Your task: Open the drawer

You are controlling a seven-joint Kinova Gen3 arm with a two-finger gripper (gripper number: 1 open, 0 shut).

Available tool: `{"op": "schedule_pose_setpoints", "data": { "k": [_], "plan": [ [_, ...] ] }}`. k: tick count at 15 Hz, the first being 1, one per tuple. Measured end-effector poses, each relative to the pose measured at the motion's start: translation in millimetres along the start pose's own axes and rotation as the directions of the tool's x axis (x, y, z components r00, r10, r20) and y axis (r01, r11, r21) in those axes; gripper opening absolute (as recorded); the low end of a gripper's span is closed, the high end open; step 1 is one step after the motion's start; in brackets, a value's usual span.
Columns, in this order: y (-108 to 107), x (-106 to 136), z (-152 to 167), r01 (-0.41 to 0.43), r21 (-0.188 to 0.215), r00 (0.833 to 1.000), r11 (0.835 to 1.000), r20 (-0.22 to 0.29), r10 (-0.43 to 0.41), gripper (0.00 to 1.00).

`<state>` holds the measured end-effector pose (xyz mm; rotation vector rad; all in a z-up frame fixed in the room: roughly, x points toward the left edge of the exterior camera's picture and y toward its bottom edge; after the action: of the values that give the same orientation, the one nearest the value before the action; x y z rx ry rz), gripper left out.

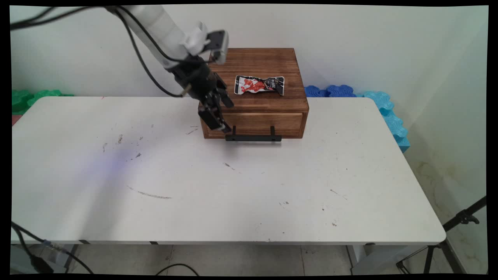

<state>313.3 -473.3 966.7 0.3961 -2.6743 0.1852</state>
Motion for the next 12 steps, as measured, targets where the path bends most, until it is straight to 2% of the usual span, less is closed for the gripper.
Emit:
{"op": "schedule_pose_setpoints", "data": {
  "k": [6,12],
  "plan": [
    [-4.2,5.8,63.5,-0.014,0.0,0.999,1.0,0.045,0.014,1.0],
    [-6.8,8.8,108.1,-0.022,0.012,0.998,1.0,0.057,0.021,1.0]
  ]
}}
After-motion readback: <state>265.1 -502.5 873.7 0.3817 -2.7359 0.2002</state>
